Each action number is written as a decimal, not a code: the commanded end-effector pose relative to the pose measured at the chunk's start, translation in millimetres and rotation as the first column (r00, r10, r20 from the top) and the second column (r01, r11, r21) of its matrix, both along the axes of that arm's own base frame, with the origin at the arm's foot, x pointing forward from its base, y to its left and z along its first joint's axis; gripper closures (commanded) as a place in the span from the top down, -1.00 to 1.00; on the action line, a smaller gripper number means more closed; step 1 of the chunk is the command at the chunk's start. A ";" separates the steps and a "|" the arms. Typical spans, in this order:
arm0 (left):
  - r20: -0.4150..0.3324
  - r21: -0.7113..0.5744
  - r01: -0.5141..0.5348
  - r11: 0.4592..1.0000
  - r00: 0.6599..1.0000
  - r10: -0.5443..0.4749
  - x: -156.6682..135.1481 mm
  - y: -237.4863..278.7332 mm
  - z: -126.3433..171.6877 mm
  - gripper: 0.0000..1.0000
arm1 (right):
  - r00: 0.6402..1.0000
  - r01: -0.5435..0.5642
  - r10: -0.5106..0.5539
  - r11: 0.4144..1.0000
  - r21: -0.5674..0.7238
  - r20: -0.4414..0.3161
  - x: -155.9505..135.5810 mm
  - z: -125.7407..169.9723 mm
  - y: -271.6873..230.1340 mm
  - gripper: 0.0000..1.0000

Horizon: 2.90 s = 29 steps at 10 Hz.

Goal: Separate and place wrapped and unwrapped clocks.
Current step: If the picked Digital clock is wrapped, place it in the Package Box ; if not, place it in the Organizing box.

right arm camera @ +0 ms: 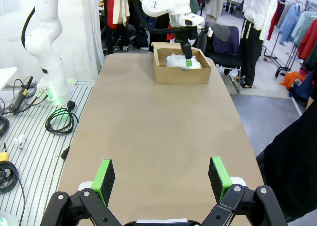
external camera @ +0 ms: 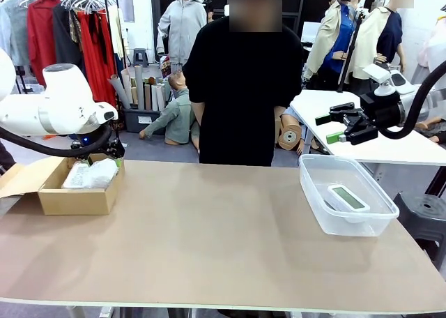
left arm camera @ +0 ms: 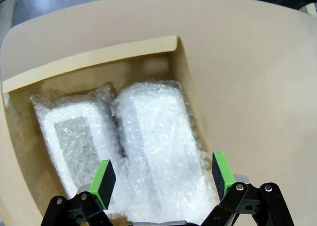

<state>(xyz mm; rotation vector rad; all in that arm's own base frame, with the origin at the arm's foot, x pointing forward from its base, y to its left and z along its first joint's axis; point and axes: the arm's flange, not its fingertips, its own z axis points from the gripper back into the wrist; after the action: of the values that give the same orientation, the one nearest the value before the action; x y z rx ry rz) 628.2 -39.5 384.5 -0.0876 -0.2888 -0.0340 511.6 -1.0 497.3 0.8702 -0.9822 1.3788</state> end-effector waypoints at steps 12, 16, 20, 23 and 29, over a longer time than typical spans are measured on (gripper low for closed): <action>0.364 -0.153 0.956 0.251 0.291 -0.885 -63.3 13.4 137.4 1.00 | 1.000 -0.001 0.001 1.000 0.001 0.003 -0.8 1.9 0.2 1.00; 0.660 -0.173 0.985 -0.022 0.099 -0.745 -74.1 52.5 150.9 1.00 | 1.000 -0.001 0.001 1.000 0.001 0.003 -0.8 1.9 0.2 1.00; 0.647 -0.109 0.994 0.014 0.081 -0.759 -80.3 38.7 151.9 1.00 | 1.000 -0.001 0.001 1.000 0.001 0.003 -0.8 1.9 0.2 1.00; 0.686 0.094 0.996 -0.003 -0.067 -0.724 -80.0 46.0 125.9 1.00 | 1.000 -0.001 0.001 1.000 0.001 0.003 -0.8 1.9 0.2 1.00; 0.803 0.257 0.963 0.079 -0.167 -0.571 -82.9 55.3 103.7 1.00 | 1.000 -0.001 0.001 1.000 0.001 0.003 -0.8 1.9 0.2 1.00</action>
<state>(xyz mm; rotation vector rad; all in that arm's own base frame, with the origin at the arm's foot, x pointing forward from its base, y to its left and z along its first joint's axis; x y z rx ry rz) 548.4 16.9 487.2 -0.8193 -1.1005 -1.5467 511.7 -1.0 497.2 0.8703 -0.9821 1.3787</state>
